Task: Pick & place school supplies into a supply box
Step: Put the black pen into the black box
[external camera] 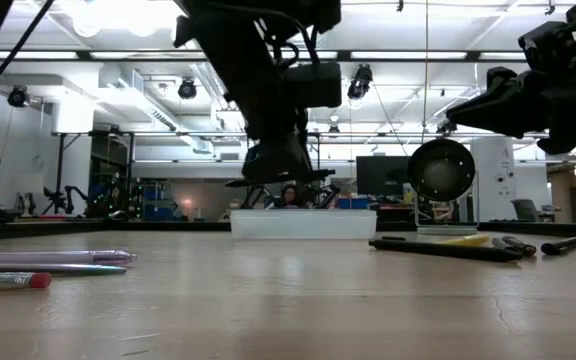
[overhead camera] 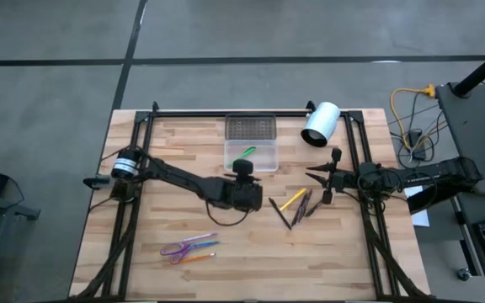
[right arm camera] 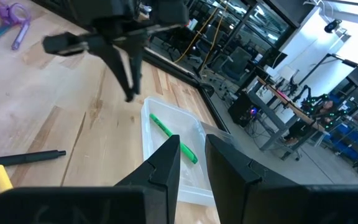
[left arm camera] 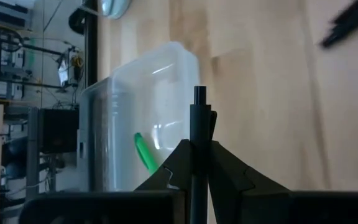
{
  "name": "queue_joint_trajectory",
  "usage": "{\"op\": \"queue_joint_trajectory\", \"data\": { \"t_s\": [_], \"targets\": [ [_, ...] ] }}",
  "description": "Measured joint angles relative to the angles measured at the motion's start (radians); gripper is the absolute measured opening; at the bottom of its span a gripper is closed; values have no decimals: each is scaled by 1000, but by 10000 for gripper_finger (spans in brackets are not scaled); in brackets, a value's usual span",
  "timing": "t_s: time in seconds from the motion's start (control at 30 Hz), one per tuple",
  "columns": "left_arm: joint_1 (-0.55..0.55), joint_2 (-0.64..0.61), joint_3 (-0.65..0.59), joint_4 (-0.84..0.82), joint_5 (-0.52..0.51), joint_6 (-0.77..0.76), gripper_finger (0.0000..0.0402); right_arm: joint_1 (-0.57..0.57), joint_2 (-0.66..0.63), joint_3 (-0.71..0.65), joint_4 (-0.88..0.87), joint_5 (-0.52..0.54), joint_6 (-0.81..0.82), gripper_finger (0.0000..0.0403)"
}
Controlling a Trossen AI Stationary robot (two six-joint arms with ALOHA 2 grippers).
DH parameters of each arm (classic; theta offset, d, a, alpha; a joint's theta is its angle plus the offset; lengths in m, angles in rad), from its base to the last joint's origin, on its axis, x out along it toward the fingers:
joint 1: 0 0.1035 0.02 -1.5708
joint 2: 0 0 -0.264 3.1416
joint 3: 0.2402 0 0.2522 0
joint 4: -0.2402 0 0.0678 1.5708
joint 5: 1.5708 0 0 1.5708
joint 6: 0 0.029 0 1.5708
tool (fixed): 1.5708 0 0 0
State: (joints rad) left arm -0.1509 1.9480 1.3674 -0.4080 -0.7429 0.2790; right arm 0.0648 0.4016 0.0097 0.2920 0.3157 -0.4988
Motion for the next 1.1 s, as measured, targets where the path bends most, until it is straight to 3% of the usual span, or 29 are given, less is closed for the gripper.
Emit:
{"op": "queue_joint_trajectory", "data": {
  "t_s": [0.6,1.1],
  "targets": [
    [113,4,-29,190,8,221,16,0,0,0,0,0,-1,68],
    [188,4,-48,214,11,244,16,0,0,0,0,0,0,68]
  ]
}}
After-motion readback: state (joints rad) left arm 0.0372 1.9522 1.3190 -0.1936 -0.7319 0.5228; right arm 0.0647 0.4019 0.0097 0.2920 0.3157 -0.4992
